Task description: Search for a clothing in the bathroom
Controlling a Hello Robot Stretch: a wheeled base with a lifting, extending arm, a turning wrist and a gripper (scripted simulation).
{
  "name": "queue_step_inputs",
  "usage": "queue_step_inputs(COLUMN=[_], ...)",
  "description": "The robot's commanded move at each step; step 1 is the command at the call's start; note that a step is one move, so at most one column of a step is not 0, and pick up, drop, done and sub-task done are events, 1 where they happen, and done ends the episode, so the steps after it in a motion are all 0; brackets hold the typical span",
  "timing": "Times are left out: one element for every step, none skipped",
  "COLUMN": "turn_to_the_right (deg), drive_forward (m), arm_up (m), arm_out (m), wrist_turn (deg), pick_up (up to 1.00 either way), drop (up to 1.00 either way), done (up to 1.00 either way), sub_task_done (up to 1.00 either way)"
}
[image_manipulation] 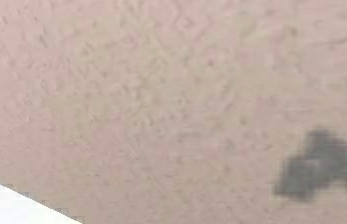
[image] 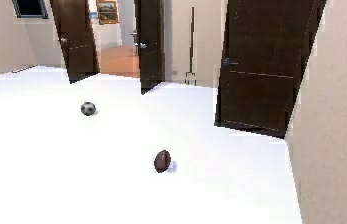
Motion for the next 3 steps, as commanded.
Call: queue_step_inputs(turn_to_the_right=[-42.0, 0.0, -3.0], drive_forward=[0.0, 1.0, 0.0], arm_up=[0.0, 0.0, 0.0], arm_out=[0.0, 0.0, 0.0], wrist_turn=[0.0, 0.0, 0.0], pick_up=[0.0, 0.0, 0.0], drop=[0.0, 0.0, 0.0], done=[0.0, 0.0, 0.0], sub_task_done=[0.0, 0.0, 0.0])
